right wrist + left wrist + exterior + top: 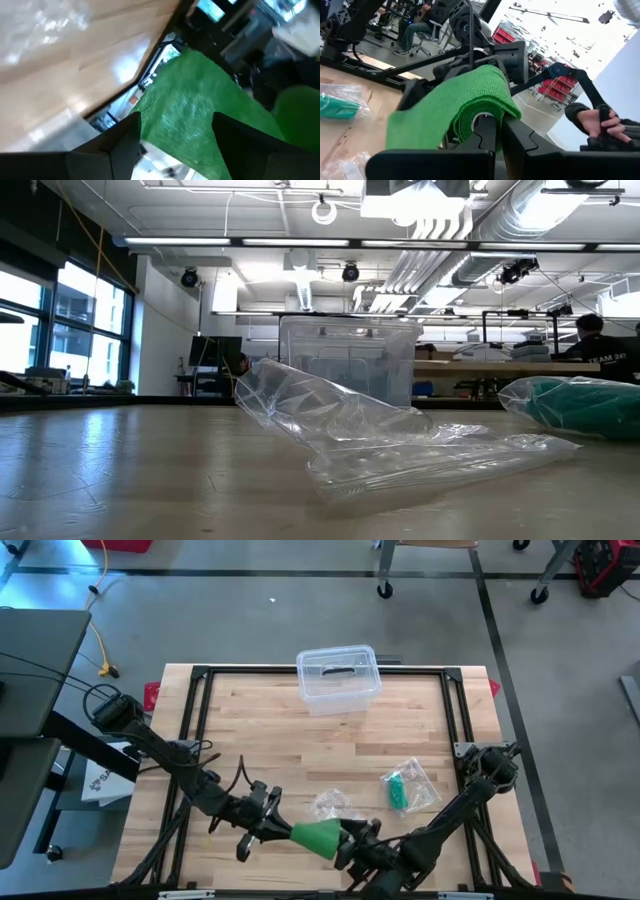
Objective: Roll bandage
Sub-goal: Roll the green bandage
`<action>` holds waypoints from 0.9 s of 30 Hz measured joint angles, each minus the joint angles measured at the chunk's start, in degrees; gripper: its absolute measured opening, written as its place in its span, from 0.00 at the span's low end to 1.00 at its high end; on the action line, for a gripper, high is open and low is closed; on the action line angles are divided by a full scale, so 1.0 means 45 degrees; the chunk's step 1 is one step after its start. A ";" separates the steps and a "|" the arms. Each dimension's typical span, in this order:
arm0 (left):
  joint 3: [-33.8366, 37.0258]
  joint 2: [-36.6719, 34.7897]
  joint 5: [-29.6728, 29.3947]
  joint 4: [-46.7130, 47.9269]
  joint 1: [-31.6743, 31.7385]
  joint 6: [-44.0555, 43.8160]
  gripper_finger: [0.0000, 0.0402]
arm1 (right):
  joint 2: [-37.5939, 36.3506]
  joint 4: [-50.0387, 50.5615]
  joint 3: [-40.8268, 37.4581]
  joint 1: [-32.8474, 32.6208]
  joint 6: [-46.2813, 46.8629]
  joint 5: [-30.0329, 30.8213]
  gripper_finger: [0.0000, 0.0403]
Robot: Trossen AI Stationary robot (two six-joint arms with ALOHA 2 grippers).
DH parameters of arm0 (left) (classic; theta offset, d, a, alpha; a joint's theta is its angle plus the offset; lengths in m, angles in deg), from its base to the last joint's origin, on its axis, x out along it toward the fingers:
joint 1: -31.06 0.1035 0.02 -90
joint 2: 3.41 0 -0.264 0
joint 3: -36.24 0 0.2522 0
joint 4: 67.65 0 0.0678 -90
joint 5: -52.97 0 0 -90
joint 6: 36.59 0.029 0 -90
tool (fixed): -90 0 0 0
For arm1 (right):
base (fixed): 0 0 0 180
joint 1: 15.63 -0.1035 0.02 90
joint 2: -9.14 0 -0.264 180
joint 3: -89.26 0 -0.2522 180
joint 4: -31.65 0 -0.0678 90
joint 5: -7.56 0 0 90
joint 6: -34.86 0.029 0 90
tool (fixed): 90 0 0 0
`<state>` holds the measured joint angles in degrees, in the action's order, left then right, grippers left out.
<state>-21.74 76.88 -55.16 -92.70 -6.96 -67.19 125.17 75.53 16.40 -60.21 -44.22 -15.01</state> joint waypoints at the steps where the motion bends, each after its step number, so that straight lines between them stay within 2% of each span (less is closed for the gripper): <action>1: 0.0000 0.0000 0.0012 0.0000 0.0000 0.0046 0.01 | 0.0000 0.0376 0.0035 -0.0004 -0.0234 -0.0029 0.59; 6: 0.0000 0.0000 0.0027 0.0063 0.0085 0.0145 0.01 | 0.0003 0.1740 0.0049 -0.0279 -0.1021 -0.0430 0.59; 12: 0.0000 0.0000 0.0461 0.0011 0.0407 0.0148 0.01 | 0.0004 0.1876 0.0049 -0.0339 -0.1215 -0.0367 0.59; 27: 0.0007 0.0000 0.0530 -0.0123 0.0636 0.0198 0.01 | 0.0005 -0.0016 0.0054 0.0451 -0.3148 -0.1052 0.59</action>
<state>-21.71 76.88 -52.78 -93.25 -4.10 -66.30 125.19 75.46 16.65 -58.18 -58.38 -19.74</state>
